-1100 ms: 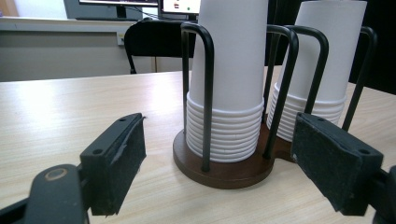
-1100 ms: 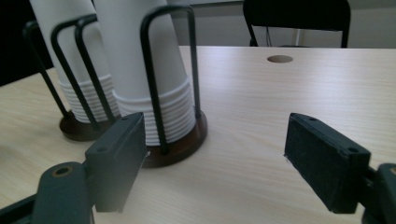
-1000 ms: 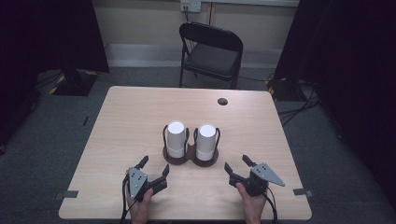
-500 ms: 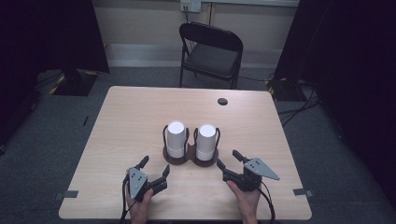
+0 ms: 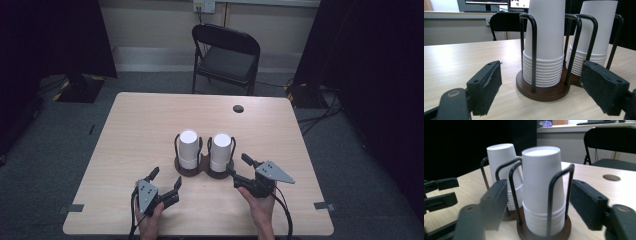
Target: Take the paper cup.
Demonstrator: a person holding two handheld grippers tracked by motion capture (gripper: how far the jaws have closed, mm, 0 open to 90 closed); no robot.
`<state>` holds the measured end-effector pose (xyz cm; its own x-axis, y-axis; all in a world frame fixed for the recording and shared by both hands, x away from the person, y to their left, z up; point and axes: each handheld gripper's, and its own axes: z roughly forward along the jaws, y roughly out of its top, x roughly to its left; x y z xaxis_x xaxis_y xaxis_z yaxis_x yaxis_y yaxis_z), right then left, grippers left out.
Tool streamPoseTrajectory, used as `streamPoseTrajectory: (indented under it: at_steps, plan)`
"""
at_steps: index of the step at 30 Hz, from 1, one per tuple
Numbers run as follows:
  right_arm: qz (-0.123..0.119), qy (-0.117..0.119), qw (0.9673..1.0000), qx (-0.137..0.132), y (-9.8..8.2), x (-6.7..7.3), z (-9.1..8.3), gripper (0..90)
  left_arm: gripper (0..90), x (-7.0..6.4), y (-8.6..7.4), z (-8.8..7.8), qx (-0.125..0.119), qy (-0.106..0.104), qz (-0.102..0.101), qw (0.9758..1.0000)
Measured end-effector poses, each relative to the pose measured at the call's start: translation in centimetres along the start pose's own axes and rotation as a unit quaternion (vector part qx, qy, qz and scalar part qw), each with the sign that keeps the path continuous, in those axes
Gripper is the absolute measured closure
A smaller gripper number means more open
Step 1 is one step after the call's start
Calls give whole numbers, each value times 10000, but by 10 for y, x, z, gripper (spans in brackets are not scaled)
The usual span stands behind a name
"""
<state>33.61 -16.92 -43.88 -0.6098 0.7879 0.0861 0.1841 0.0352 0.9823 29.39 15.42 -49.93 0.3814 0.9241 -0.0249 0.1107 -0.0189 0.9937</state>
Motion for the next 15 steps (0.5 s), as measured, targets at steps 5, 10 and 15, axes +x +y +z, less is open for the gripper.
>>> streamPoseTrajectory:
  at_steps: [5, 10, 15]
  plan:
    - [-58, 35, 9999, -84, 11, 0, 7, 304, 176, 0, 0, 0, 2, -27, 8, 10000]
    - [-99, 36, 9999, -118, 20, -1, 14, 302, 176, 0, 0, 0, -8, -21, 18, 10000]
    - [-160, 95, 9998, -121, 31, -2, 24, 303, 176, 0, 0, 0, -19, -28, 12, 10000]
